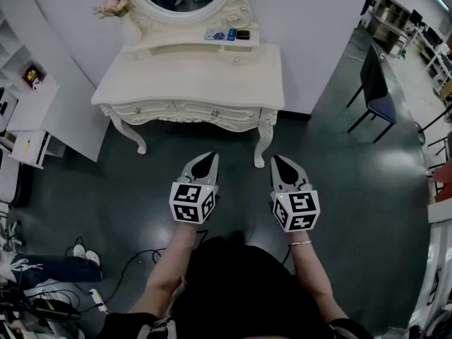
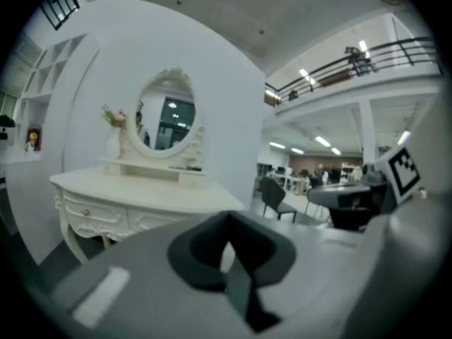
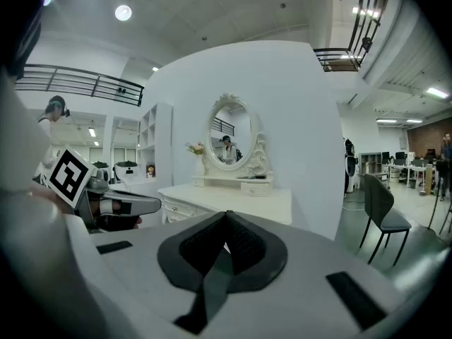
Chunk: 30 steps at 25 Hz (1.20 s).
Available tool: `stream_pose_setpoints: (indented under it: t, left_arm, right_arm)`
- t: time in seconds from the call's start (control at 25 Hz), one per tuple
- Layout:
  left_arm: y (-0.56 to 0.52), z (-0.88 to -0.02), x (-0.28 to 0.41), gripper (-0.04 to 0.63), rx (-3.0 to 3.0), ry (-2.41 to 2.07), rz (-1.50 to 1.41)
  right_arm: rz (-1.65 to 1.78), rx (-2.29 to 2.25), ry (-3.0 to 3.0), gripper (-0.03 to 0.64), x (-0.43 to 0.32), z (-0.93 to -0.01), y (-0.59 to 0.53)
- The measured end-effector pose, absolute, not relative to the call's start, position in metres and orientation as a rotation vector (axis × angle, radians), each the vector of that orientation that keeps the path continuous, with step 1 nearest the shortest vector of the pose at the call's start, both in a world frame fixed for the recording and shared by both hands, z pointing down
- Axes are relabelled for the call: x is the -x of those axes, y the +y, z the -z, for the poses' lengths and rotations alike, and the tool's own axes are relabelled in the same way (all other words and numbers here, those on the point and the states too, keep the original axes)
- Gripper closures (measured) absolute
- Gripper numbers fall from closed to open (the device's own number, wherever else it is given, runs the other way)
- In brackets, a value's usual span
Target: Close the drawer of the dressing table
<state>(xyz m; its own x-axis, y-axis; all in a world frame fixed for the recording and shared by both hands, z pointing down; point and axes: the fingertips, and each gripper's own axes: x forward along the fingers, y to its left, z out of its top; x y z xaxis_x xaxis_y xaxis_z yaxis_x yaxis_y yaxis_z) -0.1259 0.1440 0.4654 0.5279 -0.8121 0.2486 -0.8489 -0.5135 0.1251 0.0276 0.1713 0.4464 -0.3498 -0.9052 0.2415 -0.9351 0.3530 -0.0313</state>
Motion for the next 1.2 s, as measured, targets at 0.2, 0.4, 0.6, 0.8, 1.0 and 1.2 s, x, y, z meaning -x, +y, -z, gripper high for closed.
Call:
stream_pose_setpoints:
  t: [0.2,0.4,0.6,0.8,1.0,1.2]
  left_arm:
    - [0.137,-0.467,0.127,0.589,-2.532,-1.421,-0.233]
    - [0.133,-0.466,0.126,0.589,-2.531,-1.443,-0.242]
    - [0.122,-0.462,0.122,0.555,-2.543,-1.452,-0.243]
    - [0.113,-0.462,0.118,0.512,-2.546,-1.457,-0.267]
    - [0.099,-0.462,0.115,0.483,-2.551,-1.460,-0.285]
    - [0.077,-0.469,0.110,0.452,-2.539,-1.434,-0.287]
  right_arm:
    - [-0.255,-1.663,-2.439,0.612,-0.026,-0.449,0.165]
    - [-0.250,-1.665,-2.467,0.612,-0.027,-0.446,0.166]
    - [-0.268,-1.667,-2.473,0.612,-0.030,-0.445,0.164]
    - [-0.274,-1.663,-2.474,0.612,-0.030,-0.445,0.161]
    - [-0.289,-1.670,-2.477,0.612,-0.033,-0.447,0.154]
    - [-0.320,-1.684,-2.460,0.612,-0.039,-0.455,0.141]
